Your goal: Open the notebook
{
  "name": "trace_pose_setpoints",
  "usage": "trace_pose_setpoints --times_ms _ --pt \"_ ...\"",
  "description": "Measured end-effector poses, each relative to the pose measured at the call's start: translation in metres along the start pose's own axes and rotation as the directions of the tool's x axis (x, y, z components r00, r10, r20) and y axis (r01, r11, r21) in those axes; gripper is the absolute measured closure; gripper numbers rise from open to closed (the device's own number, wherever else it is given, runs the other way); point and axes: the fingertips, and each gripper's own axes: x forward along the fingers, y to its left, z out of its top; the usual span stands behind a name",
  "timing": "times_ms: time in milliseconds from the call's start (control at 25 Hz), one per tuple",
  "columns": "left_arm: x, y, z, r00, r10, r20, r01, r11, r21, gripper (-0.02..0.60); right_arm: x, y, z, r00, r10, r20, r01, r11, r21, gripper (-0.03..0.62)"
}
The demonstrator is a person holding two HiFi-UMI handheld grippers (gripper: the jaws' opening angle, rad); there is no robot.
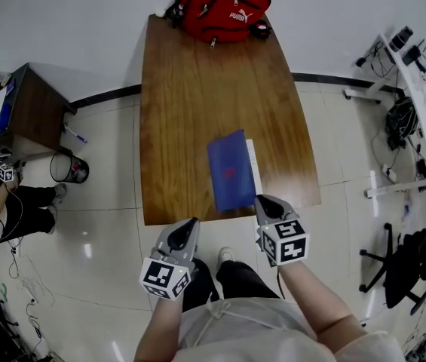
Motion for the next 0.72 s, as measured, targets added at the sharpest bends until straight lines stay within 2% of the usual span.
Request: trace_pose_setpoints --times_ms 200,400,560,720 --pt "-0.024 0.009 0.016 0.999 0.024 0.040 -0.024 1.000 0.008 0.577 -0.004 0.053 0.030 0.996 0.083 0.029 -0.080 0.993 -0.091 0.583" --pt "-0.060 0.036 0.025 0.995 0.076 0.060 -0.077 0.997 0.016 0.577 0.012 0.120 0.040 0.986 0.168 0.016 -0.163 0.973 -0.165 0.582" --pt "-0.089 0.068 0.030 0.989 0.129 0.071 -0.130 0.992 0.009 0.577 0.036 0.165 0.035 0.979 0.204 -0.012 -0.203 0.962 -0.185 0.579" --pt "-0.105 0.087 0.032 0.987 0.145 0.073 -0.146 0.989 0.015 0.577 0.058 0.192 0.021 0.971 0.231 -0.058 -0.237 0.958 -0.159 0.566"
